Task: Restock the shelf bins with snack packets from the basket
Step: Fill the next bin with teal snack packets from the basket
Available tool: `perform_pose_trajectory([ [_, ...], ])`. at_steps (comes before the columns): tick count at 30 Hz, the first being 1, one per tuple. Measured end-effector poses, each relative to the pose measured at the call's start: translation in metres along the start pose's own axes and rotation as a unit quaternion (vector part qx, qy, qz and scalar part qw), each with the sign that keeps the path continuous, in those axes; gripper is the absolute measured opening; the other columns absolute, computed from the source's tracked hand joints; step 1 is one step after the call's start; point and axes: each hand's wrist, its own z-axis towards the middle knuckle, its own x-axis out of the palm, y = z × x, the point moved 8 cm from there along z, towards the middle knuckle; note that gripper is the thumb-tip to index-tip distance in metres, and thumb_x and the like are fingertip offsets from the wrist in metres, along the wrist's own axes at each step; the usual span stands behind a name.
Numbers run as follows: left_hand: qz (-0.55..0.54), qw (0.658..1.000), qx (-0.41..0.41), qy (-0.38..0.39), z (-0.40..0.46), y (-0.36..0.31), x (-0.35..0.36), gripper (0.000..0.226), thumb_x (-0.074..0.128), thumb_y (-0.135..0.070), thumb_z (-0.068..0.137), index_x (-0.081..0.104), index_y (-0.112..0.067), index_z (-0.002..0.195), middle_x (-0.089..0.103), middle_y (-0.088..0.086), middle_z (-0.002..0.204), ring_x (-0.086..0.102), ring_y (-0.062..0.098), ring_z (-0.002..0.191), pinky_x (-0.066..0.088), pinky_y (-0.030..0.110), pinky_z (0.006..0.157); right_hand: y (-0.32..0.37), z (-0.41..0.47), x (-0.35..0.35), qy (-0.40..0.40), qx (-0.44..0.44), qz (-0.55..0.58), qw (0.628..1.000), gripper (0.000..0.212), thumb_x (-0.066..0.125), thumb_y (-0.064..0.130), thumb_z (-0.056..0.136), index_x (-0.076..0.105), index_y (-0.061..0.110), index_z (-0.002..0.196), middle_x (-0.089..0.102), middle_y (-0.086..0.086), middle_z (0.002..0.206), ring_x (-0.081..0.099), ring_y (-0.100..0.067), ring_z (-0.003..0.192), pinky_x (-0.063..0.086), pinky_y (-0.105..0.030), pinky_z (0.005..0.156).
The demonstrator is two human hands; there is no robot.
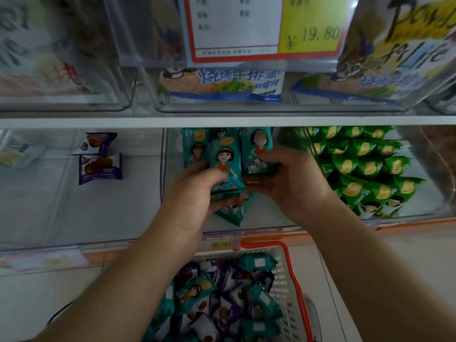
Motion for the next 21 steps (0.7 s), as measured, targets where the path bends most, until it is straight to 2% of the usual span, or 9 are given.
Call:
perform_pose_trajectory([
  [4, 0.155, 0.986, 0.069, 0.007, 0.003, -0.006, -0.001, 0.020, 0.073, -0.030, 0.094, 0.073, -0.029, 0.114, 0.079, -0.011, 0.104, 0.075, 0.009, 0.094, 0.060, 0.037, 0.086, 0.004, 0.006, -0.002, -0.025, -0.040, -0.083, 0.995, 0.026, 0.065, 0.026, 0.100, 0.069, 0.010, 0.121, 0.076, -0.012, 0.113, 0.076, -0.028, 0.099, 0.061, -0.037, 0.076],
  [7, 0.185, 0.979, 0.081, -0.003, 0.004, -0.008, -0.003, 0.032, 0.079, -0.031, 0.090, 0.070, -0.032, 0.120, 0.077, -0.016, 0.107, 0.073, 0.001, 0.095, 0.054, 0.025, 0.082, 0.013, 0.007, -0.004, -0.060, -0.088, -0.165, 0.981, 0.025, 0.070, 0.032, 0.097, 0.072, 0.016, 0.116, 0.079, -0.005, 0.106, 0.075, -0.024, 0.100, 0.060, -0.047, 0.088],
  [9, 0.208, 0.973, 0.097, -0.026, 0.007, -0.010, -0.007, 0.042, 0.080, -0.031, 0.089, 0.064, -0.033, 0.127, 0.074, -0.017, 0.111, 0.071, 0.000, 0.096, 0.050, 0.018, 0.076, 0.019, 0.009, -0.004, -0.092, -0.126, -0.236, 0.959, 0.020, 0.072, 0.036, 0.094, 0.075, 0.021, 0.107, 0.078, -0.003, 0.101, 0.075, -0.022, 0.096, 0.060, -0.049, 0.090],
  [11, 0.228, 0.965, 0.119, -0.053, 0.012, -0.012, -0.011, 0.047, 0.081, -0.029, 0.088, 0.059, -0.032, 0.130, 0.072, -0.017, 0.110, 0.069, 0.000, 0.098, 0.049, 0.015, 0.074, 0.028, 0.010, -0.001, -0.132, -0.179, -0.311, 0.924, 0.023, 0.072, 0.043, 0.089, 0.075, 0.023, 0.100, 0.075, -0.004, 0.102, 0.073, -0.021, 0.092, 0.061, -0.049, 0.084],
  [13, 0.260, 0.953, 0.139, -0.073, 0.015, -0.014, -0.012, 0.048, 0.081, -0.026, 0.088, 0.056, -0.032, 0.128, 0.067, -0.020, 0.107, 0.065, -0.005, 0.096, 0.046, 0.011, 0.070, 0.034, 0.012, 0.005, -0.148, -0.226, -0.382, 0.884, 0.024, 0.073, 0.042, 0.089, 0.073, 0.026, 0.107, 0.073, 0.002, 0.105, 0.069, -0.015, 0.095, 0.059, -0.040, 0.080],
  [15, 0.296, 0.939, 0.155, -0.086, 0.017, -0.016, -0.011, 0.051, 0.081, -0.026, 0.087, 0.053, -0.033, 0.129, 0.063, -0.023, 0.106, 0.061, -0.009, 0.093, 0.043, 0.011, 0.067, 0.036, 0.013, 0.009, -0.150, -0.247, -0.439, 0.851, 0.029, 0.074, 0.035, 0.093, 0.069, 0.027, 0.120, 0.069, 0.014, 0.108, 0.063, -0.007, 0.098, 0.052, -0.021, 0.075],
  [17, 0.325, 0.926, 0.169, -0.087, 0.019, -0.019, -0.007, 0.051, 0.080, -0.028, 0.088, 0.050, -0.035, 0.129, 0.060, -0.025, 0.105, 0.056, -0.013, 0.089, 0.040, 0.011, 0.066, 0.036, 0.016, 0.006, -0.165, -0.238, -0.453, 0.843, 0.032, 0.074, 0.033, 0.093, 0.065, 0.028, 0.124, 0.062, 0.022, 0.101, 0.057, -0.001, 0.093, 0.038, -0.002, 0.063],
  [19, 0.336, 0.920, 0.185, -0.080, 0.022, -0.022, 0.001, 0.048, 0.078, -0.029, 0.089, 0.048, -0.040, 0.125, 0.059, -0.025, 0.105, 0.056, -0.013, 0.089, 0.039, 0.010, 0.065, 0.036, 0.021, 0.002, -0.185, -0.232, -0.444, 0.846, 0.031, 0.073, 0.030, 0.094, 0.063, 0.027, 0.123, 0.060, 0.022, 0.097, 0.055, -0.001, 0.089, 0.036, -0.001, 0.055],
  [21, 0.360, 0.908, 0.204, -0.071, 0.026, -0.025, 0.013, 0.045, 0.076, -0.027, 0.092, 0.050, -0.040, 0.125, 0.061, -0.025, 0.107, 0.058, -0.010, 0.091, 0.038, 0.007, 0.066, 0.041, 0.024, 0.001, -0.203, -0.237, -0.445, 0.840, 0.030, 0.068, 0.022, 0.095, 0.062, 0.023, 0.124, 0.065, 0.014, 0.102, 0.056, -0.006, 0.090, 0.040, -0.008, 0.060],
])
